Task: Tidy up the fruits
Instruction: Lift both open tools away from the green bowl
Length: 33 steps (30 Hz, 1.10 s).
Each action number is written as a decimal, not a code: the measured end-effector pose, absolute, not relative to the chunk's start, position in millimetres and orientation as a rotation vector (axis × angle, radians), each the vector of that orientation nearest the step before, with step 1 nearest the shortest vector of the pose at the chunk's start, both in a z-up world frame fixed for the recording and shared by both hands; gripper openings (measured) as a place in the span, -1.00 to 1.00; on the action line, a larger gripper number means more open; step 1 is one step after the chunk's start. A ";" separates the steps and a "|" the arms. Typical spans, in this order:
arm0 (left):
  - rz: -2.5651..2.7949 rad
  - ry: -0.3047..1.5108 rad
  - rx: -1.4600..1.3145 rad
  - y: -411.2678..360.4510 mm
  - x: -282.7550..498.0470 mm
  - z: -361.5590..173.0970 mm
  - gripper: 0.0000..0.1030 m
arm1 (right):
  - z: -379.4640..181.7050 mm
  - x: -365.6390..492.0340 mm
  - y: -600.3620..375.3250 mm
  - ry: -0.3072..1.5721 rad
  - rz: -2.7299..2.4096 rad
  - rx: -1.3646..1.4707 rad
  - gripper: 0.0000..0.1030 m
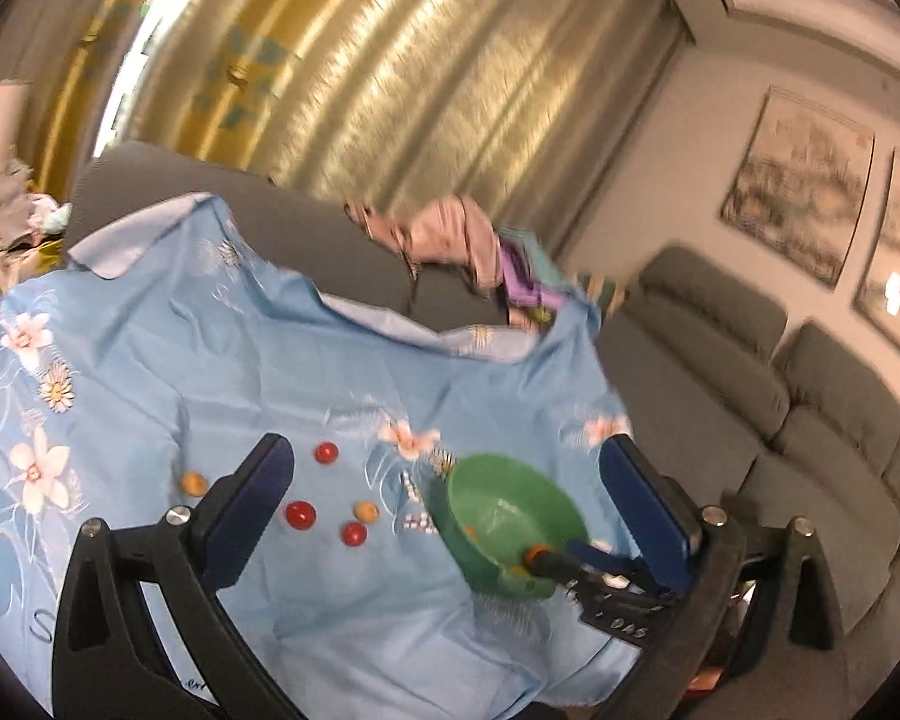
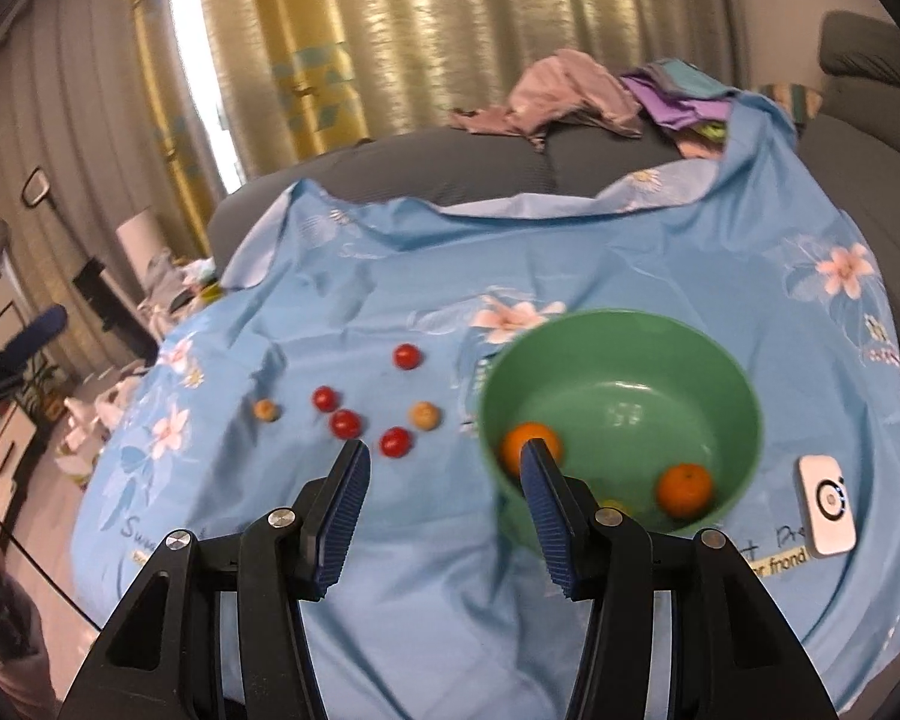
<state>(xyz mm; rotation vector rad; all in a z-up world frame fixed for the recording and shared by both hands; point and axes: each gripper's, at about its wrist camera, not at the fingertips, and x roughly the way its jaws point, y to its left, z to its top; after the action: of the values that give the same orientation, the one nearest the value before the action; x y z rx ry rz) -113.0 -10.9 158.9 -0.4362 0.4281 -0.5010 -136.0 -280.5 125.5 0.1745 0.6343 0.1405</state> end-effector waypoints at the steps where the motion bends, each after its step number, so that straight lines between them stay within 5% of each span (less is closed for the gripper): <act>1: -0.493 0.420 -0.445 -3.5 -118.1 158.5 0.99 | 126.1 -136.3 -276.4 0.634 0.148 0.170 0.02; 7: -0.522 0.329 -0.494 26.4 -140.7 137.5 0.99 | 128.7 -135.8 -250.2 0.638 0.208 0.146 0.02; 12: -0.491 0.519 -0.469 24.5 -126.3 113.2 0.99 | 128.4 -137.2 -234.5 0.645 0.235 0.114 0.02; 33: -0.302 0.590 -0.143 28.1 -106.7 60.1 0.99 | 103.1 -120.5 -213.8 0.725 0.290 0.099 0.02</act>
<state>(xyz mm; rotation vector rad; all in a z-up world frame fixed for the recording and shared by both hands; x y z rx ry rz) -106.7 28.1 60.1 -0.1427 0.5904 -0.3018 -120.5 -213.8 103.1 0.0988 0.7250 0.2895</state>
